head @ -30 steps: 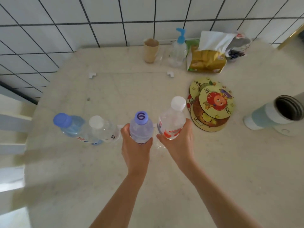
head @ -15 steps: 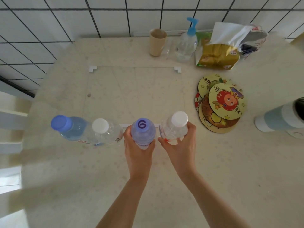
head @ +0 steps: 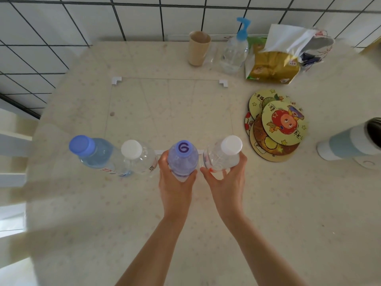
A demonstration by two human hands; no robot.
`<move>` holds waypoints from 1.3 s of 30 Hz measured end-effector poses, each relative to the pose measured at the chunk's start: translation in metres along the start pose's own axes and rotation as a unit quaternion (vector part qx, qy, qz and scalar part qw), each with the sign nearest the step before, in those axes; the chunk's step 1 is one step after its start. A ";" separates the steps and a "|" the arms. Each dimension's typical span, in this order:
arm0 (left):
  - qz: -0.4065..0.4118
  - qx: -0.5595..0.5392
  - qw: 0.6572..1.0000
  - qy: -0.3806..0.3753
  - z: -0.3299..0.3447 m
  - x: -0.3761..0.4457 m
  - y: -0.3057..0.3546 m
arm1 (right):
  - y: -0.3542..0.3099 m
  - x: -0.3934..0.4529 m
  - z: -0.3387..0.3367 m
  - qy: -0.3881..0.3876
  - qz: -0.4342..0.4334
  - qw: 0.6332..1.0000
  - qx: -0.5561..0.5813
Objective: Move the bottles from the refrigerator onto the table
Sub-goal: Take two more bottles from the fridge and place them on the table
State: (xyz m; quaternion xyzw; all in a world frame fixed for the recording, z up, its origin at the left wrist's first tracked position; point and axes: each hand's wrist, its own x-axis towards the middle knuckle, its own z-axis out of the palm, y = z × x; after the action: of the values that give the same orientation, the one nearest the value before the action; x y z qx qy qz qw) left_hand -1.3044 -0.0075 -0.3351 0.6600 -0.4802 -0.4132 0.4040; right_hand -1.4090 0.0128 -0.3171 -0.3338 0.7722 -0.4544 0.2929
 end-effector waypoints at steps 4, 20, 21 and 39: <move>-0.008 -0.004 1.000 -0.024 -0.002 -0.004 0.000 | 0.000 0.003 -0.003 -0.028 -0.007 1.000 -0.007; -0.091 0.001 0.993 -0.077 -0.044 -0.094 -0.012 | 0.033 -0.085 -0.061 -0.071 -0.041 0.994 -0.066; -0.080 -0.004 0.994 -0.079 -0.051 -0.109 -0.013 | 0.036 -0.097 -0.068 -0.080 -0.052 0.993 -0.069; -0.083 0.044 0.978 0.184 -0.232 -0.459 -0.069 | 0.056 -0.377 -0.157 -0.444 -0.213 0.857 -0.156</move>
State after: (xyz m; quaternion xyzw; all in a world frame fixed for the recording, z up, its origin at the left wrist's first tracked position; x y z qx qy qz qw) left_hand -1.1578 0.4826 -0.2500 0.7794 -0.3583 -0.2954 0.4205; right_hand -1.3130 0.4069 -0.2459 -0.6973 0.5313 -0.1831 0.4450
